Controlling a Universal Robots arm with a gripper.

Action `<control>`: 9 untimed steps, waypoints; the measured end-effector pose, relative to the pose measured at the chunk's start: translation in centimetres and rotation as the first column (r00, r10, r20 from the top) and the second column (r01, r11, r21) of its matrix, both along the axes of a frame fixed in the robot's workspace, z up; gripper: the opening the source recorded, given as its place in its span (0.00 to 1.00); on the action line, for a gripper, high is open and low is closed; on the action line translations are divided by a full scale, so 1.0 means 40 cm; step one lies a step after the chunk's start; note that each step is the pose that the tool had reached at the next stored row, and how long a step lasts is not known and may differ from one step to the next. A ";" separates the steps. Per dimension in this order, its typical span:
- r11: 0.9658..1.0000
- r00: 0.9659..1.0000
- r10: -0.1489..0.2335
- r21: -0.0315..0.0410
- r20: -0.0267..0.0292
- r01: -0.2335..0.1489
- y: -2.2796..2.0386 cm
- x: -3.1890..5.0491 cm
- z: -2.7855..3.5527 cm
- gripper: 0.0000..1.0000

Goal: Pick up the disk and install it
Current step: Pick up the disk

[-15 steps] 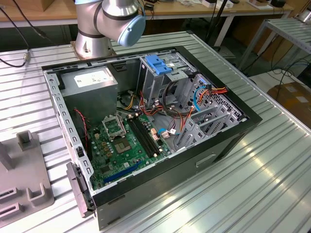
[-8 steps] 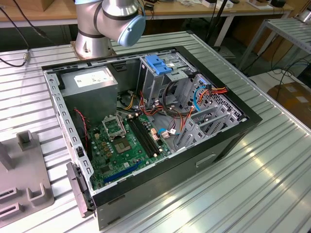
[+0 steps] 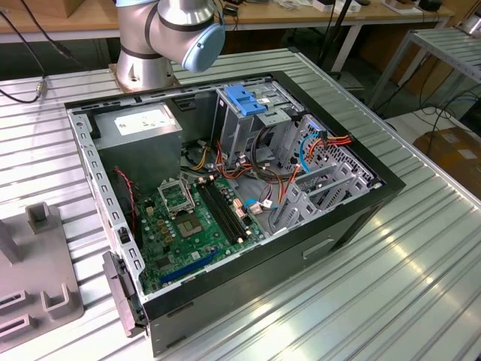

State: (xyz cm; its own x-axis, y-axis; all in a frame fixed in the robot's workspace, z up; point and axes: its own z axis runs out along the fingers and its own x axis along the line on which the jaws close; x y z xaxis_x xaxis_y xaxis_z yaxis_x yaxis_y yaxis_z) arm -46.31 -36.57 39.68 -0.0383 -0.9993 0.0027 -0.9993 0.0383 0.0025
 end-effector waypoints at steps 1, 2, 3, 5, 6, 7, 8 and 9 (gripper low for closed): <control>1.000 1.000 0.000 0.000 0.000 0.000 0.000 0.000 0.001 0.37; 1.000 1.000 0.000 0.000 0.000 0.000 0.000 0.000 0.001 0.37; 1.000 1.000 0.000 0.000 0.000 0.000 0.000 0.000 0.002 0.37; 1.000 1.000 0.000 0.000 0.000 0.000 0.000 0.000 0.003 0.37; 1.000 1.000 0.000 0.000 0.000 0.000 0.000 0.000 0.004 0.37; 1.000 1.000 0.000 0.000 0.000 0.000 0.000 0.000 0.005 0.37; 1.000 1.000 0.000 0.000 0.000 0.000 0.000 0.000 0.006 0.37; 1.000 1.000 0.000 0.000 0.000 0.000 0.000 0.000 0.008 0.37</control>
State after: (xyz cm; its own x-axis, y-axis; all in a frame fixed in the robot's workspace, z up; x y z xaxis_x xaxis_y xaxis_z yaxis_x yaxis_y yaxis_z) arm -46.31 -36.57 39.99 -0.0382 -0.9993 0.0027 -0.9993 0.0382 0.0025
